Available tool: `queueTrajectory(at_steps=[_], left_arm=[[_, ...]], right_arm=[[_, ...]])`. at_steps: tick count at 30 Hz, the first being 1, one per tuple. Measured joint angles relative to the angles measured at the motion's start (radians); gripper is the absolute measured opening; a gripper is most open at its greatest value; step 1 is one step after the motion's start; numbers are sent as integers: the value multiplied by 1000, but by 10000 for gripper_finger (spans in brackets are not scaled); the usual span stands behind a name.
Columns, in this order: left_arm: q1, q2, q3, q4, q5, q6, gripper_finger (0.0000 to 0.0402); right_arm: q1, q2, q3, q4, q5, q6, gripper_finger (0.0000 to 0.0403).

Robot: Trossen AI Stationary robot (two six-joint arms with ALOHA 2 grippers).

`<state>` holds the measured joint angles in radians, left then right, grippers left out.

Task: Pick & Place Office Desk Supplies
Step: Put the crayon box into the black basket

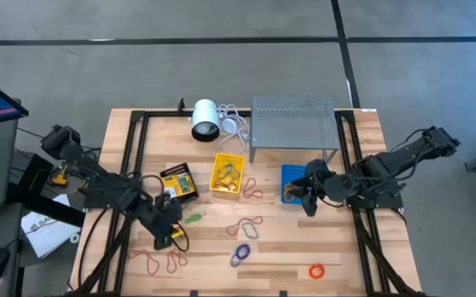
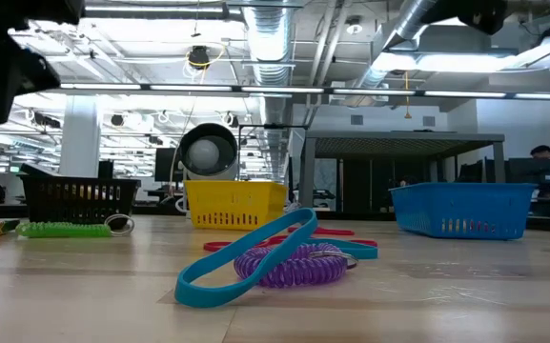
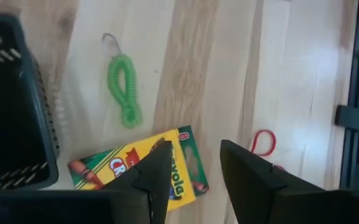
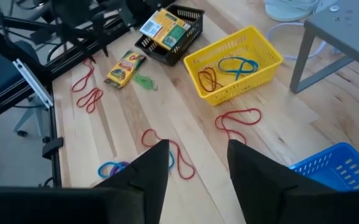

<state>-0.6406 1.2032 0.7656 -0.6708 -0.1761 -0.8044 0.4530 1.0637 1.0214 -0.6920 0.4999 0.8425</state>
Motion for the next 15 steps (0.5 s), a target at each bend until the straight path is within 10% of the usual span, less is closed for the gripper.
queueTrajectory(at_steps=[15], left_arm=[[-7, 308, 271, -299, 56, 21, 106]], right_arm=[[25, 0, 0, -31, -2, -7, 135]])
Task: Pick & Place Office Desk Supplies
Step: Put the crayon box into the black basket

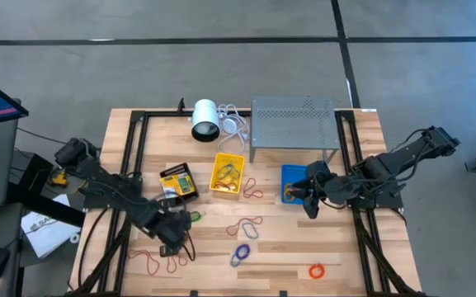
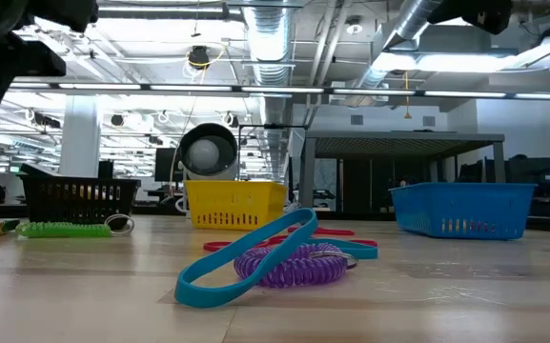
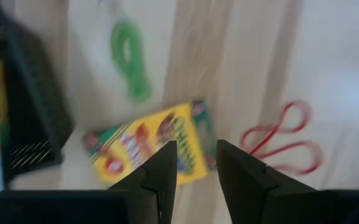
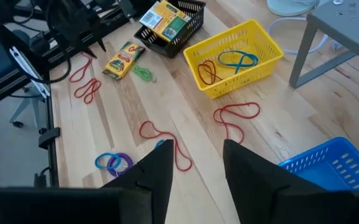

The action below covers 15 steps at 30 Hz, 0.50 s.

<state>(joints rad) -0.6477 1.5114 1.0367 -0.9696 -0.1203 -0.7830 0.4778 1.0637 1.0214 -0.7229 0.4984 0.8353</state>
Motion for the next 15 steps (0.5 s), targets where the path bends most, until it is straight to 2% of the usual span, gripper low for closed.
queueTrajectory(at_steps=[5, 9, 15], left_arm=[[-25, 161, 134, -132, 7, 0, 106], [-33, 249, 193, -131, 7, 0, 106], [-33, 343, 197, -69, 4, -22, 106]], right_arm=[[17, 0, 0, -8, 0, -6, 132], [21, 0, 0, -11, 0, -28, 133], [21, 0, 0, -28, 0, -33, 133]])
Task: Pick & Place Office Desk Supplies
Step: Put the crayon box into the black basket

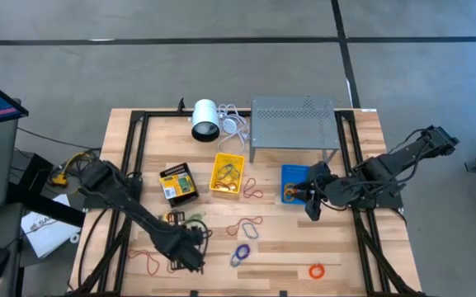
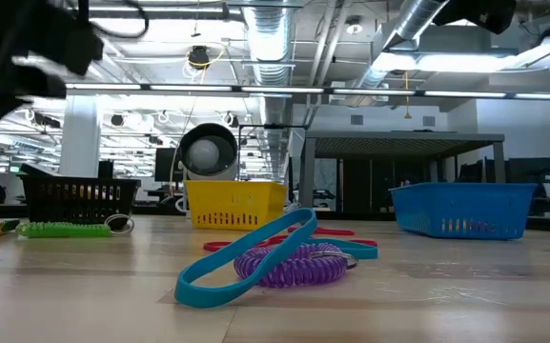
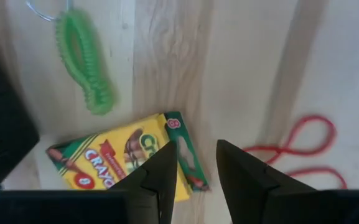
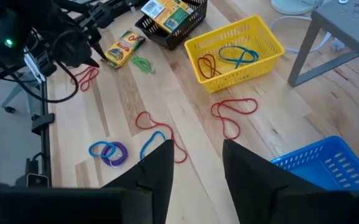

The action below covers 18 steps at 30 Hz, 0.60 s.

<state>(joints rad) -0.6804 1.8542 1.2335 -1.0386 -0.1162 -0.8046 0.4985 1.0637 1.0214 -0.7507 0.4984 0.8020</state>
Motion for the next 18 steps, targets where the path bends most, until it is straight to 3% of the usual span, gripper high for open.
queueTrajectory(at_steps=[18], left_arm=[[-27, 35, 13, 25, -9, -91, 106]], right_arm=[[104, 0, 0, 4, 32, 37, 128]])
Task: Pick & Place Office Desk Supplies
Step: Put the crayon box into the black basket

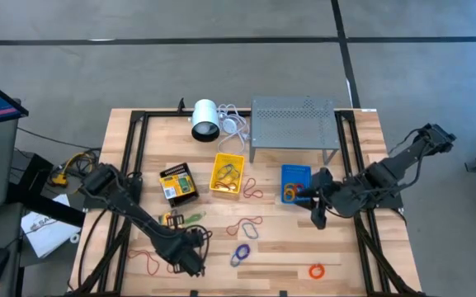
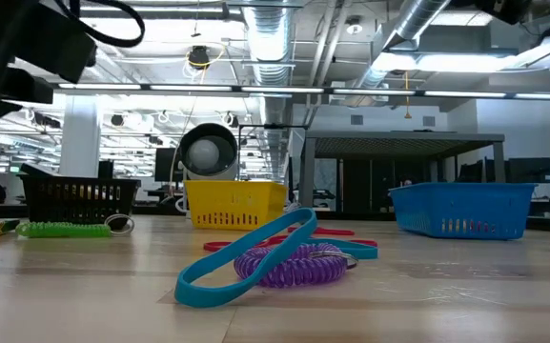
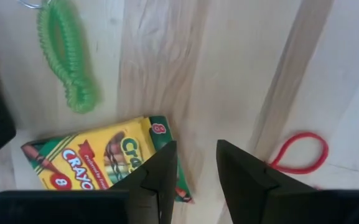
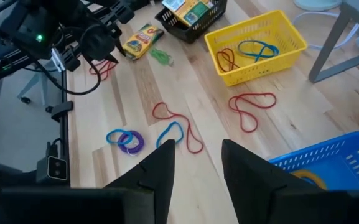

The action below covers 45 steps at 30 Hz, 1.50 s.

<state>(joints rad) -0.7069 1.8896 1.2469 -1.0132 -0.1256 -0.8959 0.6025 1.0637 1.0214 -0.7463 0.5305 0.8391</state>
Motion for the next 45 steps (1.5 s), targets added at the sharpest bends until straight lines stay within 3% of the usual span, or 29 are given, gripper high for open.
queueTrajectory(at_steps=[38, 42, 45], left_arm=[[-20, 4, -119, 61, -42, 1, 105], [-20, 5, -119, 61, -41, 1, 85], [-20, 6, -120, 70, -31, 1, 39]], right_arm=[[39, 0, 0, 37, 20, -8, 127], [41, 0, 0, 37, 20, -8, 127], [40, 0, 0, 37, 20, -9, 127]])
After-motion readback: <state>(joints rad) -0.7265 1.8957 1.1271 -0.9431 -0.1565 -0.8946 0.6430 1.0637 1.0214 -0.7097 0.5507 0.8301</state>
